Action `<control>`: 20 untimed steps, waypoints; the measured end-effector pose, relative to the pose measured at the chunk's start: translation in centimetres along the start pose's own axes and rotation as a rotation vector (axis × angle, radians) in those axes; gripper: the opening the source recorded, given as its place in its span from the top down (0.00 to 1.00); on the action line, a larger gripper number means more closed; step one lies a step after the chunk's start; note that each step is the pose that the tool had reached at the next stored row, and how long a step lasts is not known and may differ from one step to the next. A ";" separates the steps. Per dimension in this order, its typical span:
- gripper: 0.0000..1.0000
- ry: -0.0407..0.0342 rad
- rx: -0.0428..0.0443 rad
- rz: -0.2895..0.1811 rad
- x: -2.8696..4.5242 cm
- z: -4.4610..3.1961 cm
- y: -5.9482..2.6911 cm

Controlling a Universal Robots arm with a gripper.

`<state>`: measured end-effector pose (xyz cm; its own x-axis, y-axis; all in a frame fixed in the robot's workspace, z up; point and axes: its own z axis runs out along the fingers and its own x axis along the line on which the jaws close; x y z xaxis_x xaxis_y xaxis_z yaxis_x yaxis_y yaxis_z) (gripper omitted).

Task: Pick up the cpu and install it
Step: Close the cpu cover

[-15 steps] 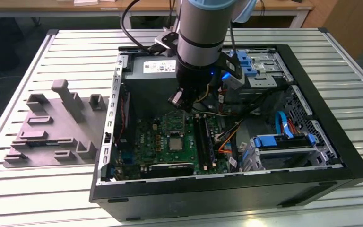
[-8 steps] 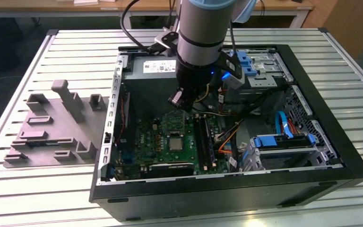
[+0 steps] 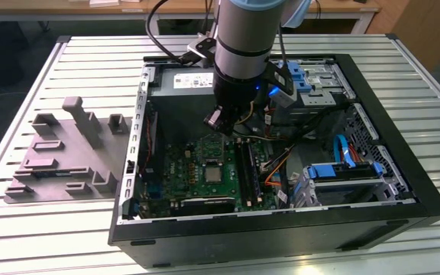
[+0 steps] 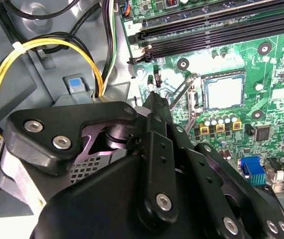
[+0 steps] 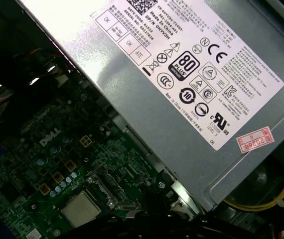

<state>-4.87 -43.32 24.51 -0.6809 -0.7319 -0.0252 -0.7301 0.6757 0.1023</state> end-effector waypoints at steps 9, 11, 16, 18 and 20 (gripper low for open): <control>0.89 0.0003 -0.0001 -0.004 0.07 -0.10 -0.04; 0.89 0.0005 -0.0001 -0.005 0.08 -0.14 -0.04; 0.89 0.0009 -0.0001 -0.007 0.14 -0.20 -0.10; 0.89 0.0016 0.0005 -0.008 0.21 -0.20 -0.15; 0.89 0.0074 0.0057 -0.008 0.26 -0.21 -0.19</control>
<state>-4.90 -43.66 24.69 -0.6743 -0.7382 -0.0187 -0.7361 0.6700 0.0964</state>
